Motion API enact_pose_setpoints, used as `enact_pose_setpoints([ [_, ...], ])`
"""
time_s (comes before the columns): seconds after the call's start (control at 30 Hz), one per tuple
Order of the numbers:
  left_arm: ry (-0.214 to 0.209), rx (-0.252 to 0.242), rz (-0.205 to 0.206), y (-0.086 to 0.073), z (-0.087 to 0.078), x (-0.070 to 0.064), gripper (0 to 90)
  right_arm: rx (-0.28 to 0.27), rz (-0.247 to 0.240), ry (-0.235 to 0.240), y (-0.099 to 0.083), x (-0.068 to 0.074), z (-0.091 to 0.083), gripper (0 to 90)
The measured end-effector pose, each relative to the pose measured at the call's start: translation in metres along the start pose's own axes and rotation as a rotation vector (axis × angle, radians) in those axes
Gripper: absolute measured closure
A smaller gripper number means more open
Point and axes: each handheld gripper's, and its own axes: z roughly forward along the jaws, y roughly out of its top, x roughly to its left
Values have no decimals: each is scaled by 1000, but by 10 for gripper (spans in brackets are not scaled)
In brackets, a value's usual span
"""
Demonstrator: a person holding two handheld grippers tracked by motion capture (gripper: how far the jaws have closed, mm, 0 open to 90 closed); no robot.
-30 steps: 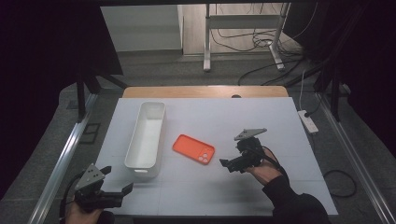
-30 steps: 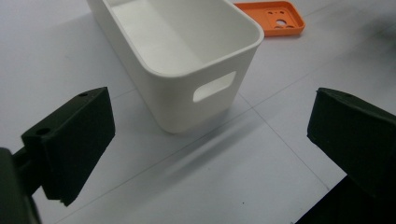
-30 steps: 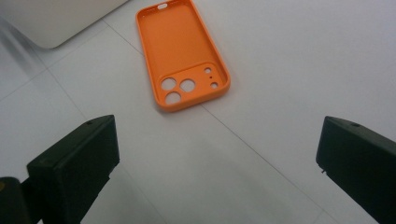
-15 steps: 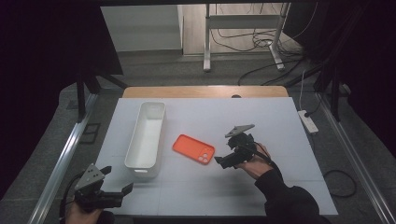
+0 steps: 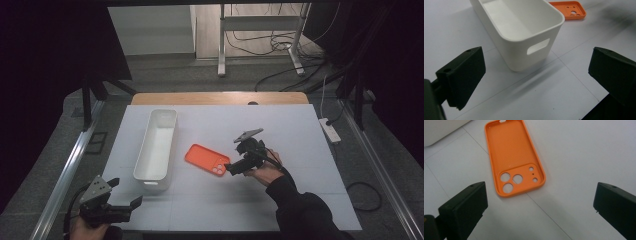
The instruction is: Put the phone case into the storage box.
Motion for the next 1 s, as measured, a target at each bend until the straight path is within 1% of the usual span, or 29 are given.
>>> enact_pose_setpoints([
  [0.3,0,0,1,0,0,0,19,7,-6,10,8,1,8,0],
  [0.37,0,0,0,0,0,0,20,1,-13,11,11,2,11,0],
  [0.5,-2,-1,-1,0,0,0,20,12,-24,15,15,4,16,0],
  [0.7,-1,-1,0,0,0,0,21,15,-35,19,20,8,23,44],
  [0.83,-1,-1,0,0,0,0,21,14,-52,16,23,9,25,105],
  [0.93,-1,0,0,0,0,0,21,12,-74,15,25,11,27,204],
  [1.0,-1,0,0,0,0,0,21,17,-81,24,26,12,27,296],
])
